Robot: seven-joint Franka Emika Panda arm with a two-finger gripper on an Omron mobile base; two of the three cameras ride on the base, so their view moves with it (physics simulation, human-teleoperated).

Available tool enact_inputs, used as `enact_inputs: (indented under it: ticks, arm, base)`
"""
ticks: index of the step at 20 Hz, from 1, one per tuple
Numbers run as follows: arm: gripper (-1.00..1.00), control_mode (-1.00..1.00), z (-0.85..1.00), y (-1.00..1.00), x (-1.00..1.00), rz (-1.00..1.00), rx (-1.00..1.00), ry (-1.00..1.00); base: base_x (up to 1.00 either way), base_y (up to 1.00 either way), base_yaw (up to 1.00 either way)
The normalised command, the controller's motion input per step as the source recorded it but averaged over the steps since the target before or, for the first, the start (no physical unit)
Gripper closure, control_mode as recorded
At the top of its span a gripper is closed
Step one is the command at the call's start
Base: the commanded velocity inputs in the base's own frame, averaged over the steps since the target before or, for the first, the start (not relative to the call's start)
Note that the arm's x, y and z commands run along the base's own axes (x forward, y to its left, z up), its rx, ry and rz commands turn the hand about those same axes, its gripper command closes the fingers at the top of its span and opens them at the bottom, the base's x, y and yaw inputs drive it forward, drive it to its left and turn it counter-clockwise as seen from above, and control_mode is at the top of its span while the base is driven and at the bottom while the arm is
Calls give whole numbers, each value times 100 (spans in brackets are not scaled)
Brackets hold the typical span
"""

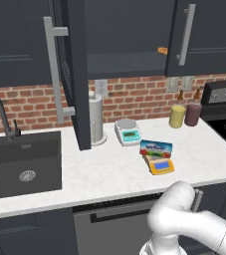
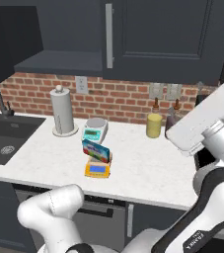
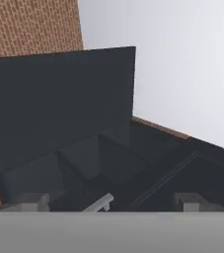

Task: Pick the boxed food and place it on the digital scale for weighing, and close the cabinet.

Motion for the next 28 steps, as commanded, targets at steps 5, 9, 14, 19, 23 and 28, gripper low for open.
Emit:
enact_inputs:
  ticks: [5, 9, 14, 19, 23, 28]
  arm:
    - [-100, -100, -92, 100, -7, -30, 44, -34]
    - [-100, -100, -81, 100, 59, -26, 46, -19]
    - [-100, -100, 8, 94, 14, -16, 36, -33]
    - [-100, -100, 3, 100, -23, -14, 10, -36]
    - [-100, -100, 0, 100, -14, -10, 0, -32]
    - [-100, -100, 0, 100, -7, -5, 0, -12]
  base:
    - [0, 0, 0]
    - [0, 0, 0]
    - [0, 0, 0]
    - [0, 0, 0]
    - [0, 0, 0]
    - [0, 0, 0]
